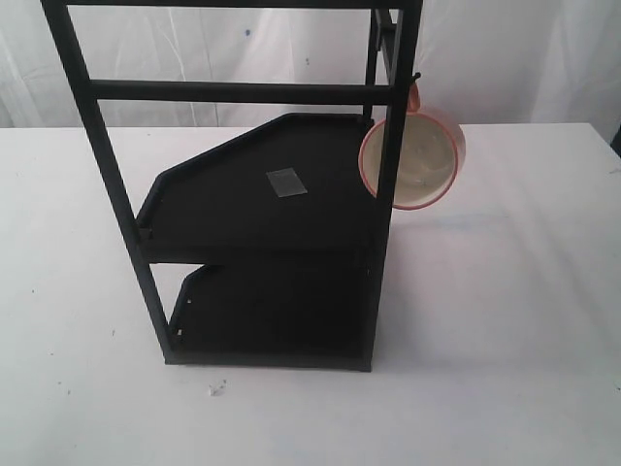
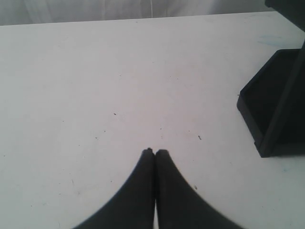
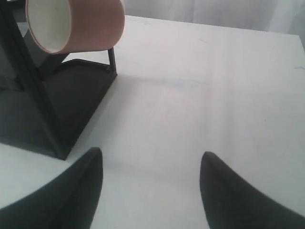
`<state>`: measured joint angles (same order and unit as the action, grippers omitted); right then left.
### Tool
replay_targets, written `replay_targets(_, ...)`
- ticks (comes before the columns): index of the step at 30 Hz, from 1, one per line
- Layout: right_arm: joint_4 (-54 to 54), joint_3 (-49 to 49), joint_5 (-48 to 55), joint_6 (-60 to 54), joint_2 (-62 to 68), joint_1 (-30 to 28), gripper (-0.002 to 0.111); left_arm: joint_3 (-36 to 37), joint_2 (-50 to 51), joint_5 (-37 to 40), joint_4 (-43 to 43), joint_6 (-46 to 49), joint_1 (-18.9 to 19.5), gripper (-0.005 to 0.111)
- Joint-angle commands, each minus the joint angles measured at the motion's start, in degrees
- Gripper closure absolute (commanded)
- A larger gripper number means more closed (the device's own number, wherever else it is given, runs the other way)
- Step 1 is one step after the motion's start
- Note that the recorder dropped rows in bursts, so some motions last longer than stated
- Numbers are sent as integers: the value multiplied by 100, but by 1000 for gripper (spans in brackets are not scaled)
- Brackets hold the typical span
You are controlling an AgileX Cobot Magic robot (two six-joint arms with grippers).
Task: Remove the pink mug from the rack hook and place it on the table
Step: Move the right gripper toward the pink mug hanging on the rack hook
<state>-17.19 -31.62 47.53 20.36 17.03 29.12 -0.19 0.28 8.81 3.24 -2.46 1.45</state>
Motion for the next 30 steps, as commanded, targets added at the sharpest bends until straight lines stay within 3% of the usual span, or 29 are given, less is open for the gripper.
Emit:
replay_targets(1, -673, -6, -332, 202, 216, 406, 52, 19, -28, -21, -11, -19, 10, 107)
replay_targets(11, -1881, -901, -852, 1348, 1950, 1321, 52, 19, -28, -21, -11, -19, 10, 107)
replay_targets(17, -2625, -962, -1396, 2098, 2890, 1966, 52, 19, -28, -21, -11, -19, 10, 107)
replay_targets(24, -2984, -1279, -1721, 2198, 3774, 1995, 52, 19, -28, -21, -11, -19, 10, 107)
replay_targets(30, -3986, -1381, -1212, 3056, 4061, 1995, 52, 19, -28, -21, -11, -19, 10, 107)
